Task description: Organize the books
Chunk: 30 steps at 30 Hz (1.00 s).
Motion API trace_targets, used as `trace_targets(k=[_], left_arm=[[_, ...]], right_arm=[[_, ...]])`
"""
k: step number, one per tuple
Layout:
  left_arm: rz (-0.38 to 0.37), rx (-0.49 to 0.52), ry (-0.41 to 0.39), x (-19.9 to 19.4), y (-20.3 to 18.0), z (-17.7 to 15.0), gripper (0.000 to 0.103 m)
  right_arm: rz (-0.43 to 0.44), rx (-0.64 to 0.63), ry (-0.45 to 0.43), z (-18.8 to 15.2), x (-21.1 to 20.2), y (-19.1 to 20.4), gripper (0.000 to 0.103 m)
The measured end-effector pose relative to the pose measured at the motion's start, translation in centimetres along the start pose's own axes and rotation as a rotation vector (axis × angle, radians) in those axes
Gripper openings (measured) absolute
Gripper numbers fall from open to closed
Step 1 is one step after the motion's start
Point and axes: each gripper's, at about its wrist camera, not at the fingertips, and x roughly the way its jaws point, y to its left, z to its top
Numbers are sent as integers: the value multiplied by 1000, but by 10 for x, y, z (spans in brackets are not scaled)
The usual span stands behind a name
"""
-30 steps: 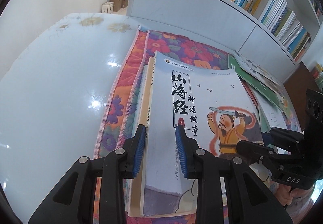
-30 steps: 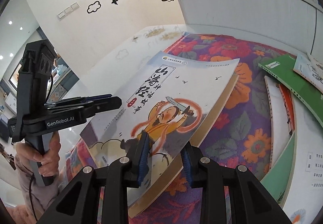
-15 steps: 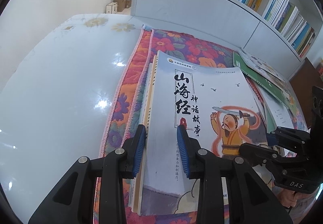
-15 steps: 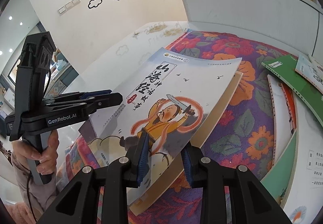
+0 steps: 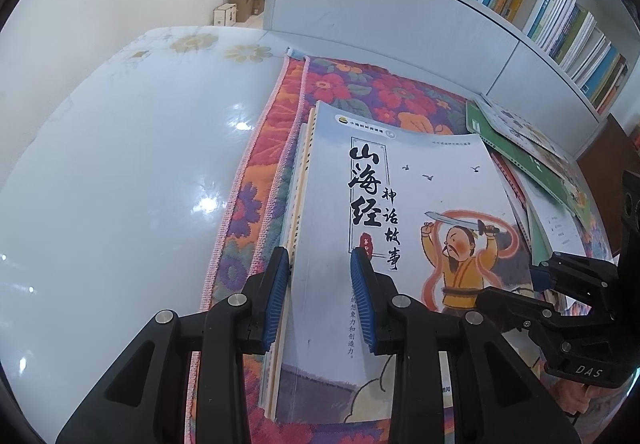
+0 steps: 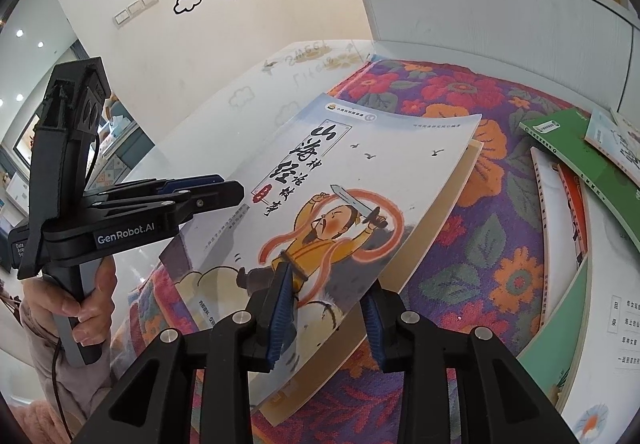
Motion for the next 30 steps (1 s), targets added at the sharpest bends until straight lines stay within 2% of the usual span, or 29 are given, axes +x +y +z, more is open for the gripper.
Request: trace_targets(k=[10, 15, 18, 21, 24, 30], left_arm=[[33, -15, -4, -1, 4, -1, 29], [44, -29, -11, -3, 7, -1, 29], [45, -35, -10, -3, 8, -1, 29], [50, -34, -10, -3, 8, -1, 29], [56, -35, -10, -2, 8, -1, 29], [47, -69, -44, -9, 14, 1, 29]], right_arm=[[11, 5, 16, 1, 0, 1, 41], [1, 33, 52, 2, -3, -2, 41], [-32, 46, 80, 2, -5, -4, 42], [-103, 39, 131, 1, -5, -6, 42], [-65, 67, 165, -1, 0, -11, 42], [-45, 76, 153, -1, -7, -14, 42]])
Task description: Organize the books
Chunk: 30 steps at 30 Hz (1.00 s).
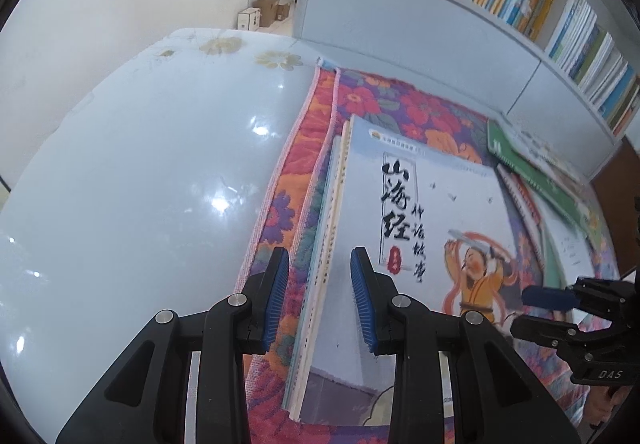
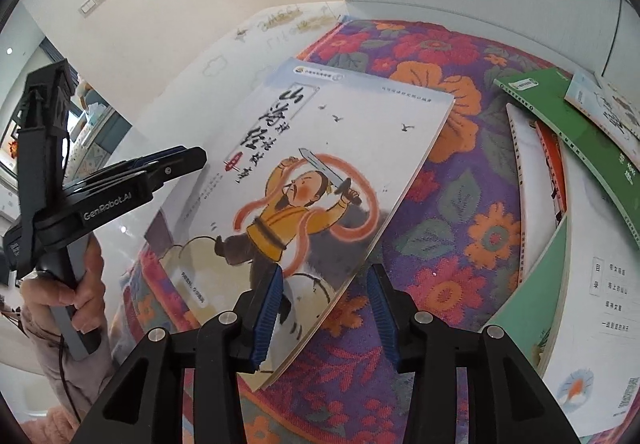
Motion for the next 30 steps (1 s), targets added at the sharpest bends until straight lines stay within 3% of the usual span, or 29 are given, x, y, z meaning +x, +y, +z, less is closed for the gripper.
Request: trace_targets(k=[3, 7, 12, 19, 22, 25, 30], left_arm=[[11, -35, -1, -3, -2, 4, 29], [-40, -26, -15, -18, -31, 13, 29], [-96, 44, -61, -46, -114, 44, 29], [-178, 54, -164, -52, -243, 96, 30], [-216, 43, -148, -16, -292, 109, 31], [-214, 65, -95, 44, -334, 114, 31], [-181, 103, 8, 132, -366, 112, 31]], right_arm=[[24, 11, -17, -2, -14, -6, 42], [25, 32, -48, -14, -49, -22, 42], [-62, 119, -157, -36, -133, -74, 42], [-36, 367, -319, -68, -254, -195, 42], [-77, 440, -392, -76, -289, -249, 42], [-128, 485, -459, -73, -300, -302, 42], [-138, 506, -475, -55, -261, -372, 42]])
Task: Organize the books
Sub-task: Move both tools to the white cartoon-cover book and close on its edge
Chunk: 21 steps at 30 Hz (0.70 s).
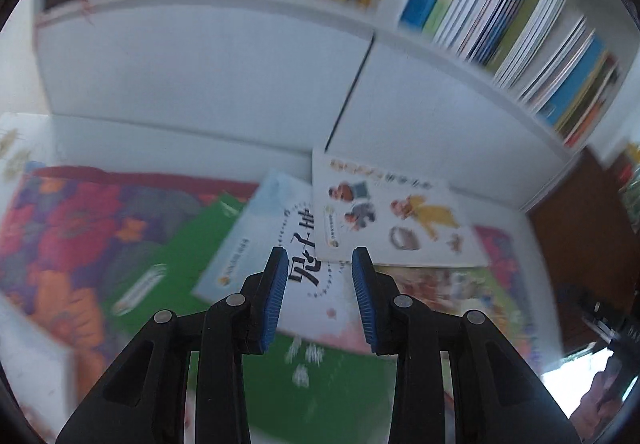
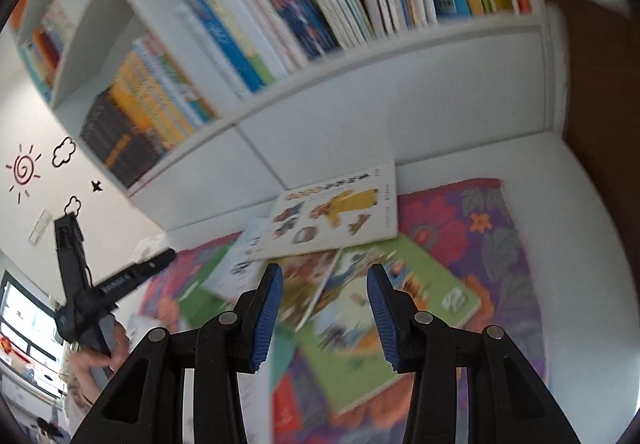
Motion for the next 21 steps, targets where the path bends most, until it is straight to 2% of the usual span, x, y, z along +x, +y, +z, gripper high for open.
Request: trace_targets(k=[2, 5, 8, 11, 15, 18, 21], left_arm=[[15, -8, 29, 29, 2, -1, 31], [10, -15, 51, 50, 5, -3, 31], [23, 13, 54, 60, 1, -4, 31], [29, 35, 49, 64, -4, -2, 31], [-3, 66, 79, 70, -12, 2, 31], [11, 110, 89, 72, -24, 1, 31], [7, 112, 96, 72, -25, 2, 31]], right_arm=[[-3, 33, 14, 7, 29, -19, 42], [-36, 72, 27, 17, 71, -41, 42], [-24, 103, 59, 22, 101, -57, 42], [-52, 99, 69, 23, 122, -65, 42], [-49, 92, 84, 20, 130, -64, 43], [-57, 56, 85, 21, 128, -58, 43], [-47, 28, 84, 22, 127, -49, 44]])
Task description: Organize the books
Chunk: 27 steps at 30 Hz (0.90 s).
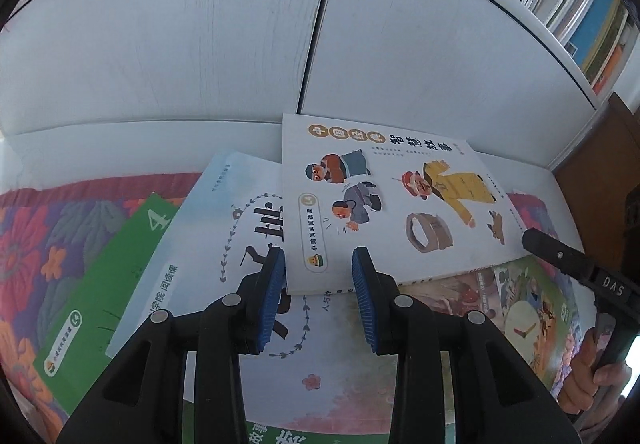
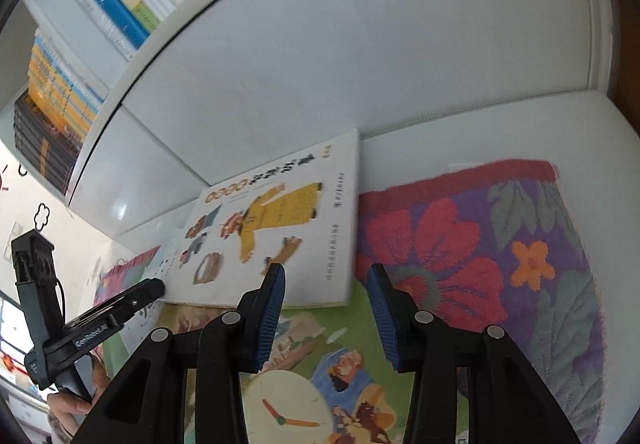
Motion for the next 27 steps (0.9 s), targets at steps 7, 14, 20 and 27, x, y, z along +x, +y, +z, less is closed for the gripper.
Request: trace_targets(k=[7, 14, 20, 27], left_arm=[[8, 12, 34, -2, 9, 2, 31], [-12, 30, 62, -45, 20, -33, 31], [-99, 26, 80, -106, 44, -91, 31], [-108, -11, 76, -158, 67, -153, 31]], right_arm=[[-85, -103, 54, -6, 1, 25, 44], [-84, -194, 137, -48, -36, 53, 44], [-61, -281, 229, -125, -84, 88, 44], [128, -358, 398, -261, -139, 146, 41]])
